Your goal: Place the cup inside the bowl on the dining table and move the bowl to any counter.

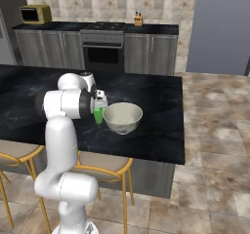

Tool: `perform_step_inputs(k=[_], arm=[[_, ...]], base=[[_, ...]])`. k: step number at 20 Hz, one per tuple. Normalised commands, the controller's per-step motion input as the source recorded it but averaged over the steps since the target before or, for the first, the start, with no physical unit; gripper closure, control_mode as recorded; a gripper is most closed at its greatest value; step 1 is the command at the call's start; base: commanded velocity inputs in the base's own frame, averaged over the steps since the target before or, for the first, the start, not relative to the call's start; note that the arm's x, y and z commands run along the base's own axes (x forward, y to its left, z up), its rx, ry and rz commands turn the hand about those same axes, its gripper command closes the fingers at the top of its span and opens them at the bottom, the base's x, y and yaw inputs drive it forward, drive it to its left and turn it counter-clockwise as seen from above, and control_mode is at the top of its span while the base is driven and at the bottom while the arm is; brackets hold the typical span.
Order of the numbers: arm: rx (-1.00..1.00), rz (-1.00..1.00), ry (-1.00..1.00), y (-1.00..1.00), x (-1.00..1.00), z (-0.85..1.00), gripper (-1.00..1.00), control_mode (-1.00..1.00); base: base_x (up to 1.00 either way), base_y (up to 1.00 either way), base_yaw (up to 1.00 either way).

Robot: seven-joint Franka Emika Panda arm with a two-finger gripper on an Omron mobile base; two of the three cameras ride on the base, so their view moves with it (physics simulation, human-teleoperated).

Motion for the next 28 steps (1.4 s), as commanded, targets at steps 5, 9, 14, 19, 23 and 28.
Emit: perform_step_inputs(k=[5,9,14,19,23,28], arm=[[0.00,0.00,0.00,0.00,0.00,0.00,-1.00,-1.00],[0.00,0.00,0.00,0.00,0.00,0.00,-1.00,-1.00],[0.00,0.00,0.00,0.00,0.00,0.00,-1.00,-1.00],[0.00,0.00,0.00,0.00,0.00,0.00,1.00,-1.00],[0.00,0.00,0.00,0.00,0.00,0.00,1.00,-1.00],[0.00,0.00,0.00,0.01,0.00,0.00,1.00,-1.00]], base=[[0.00,0.00,0.00],[0.00,0.00,0.00],[0.00,0.00,0.00],[0.00,0.00,0.00],[0.00,0.00,0.00],[0.00,0.00,0.00]])
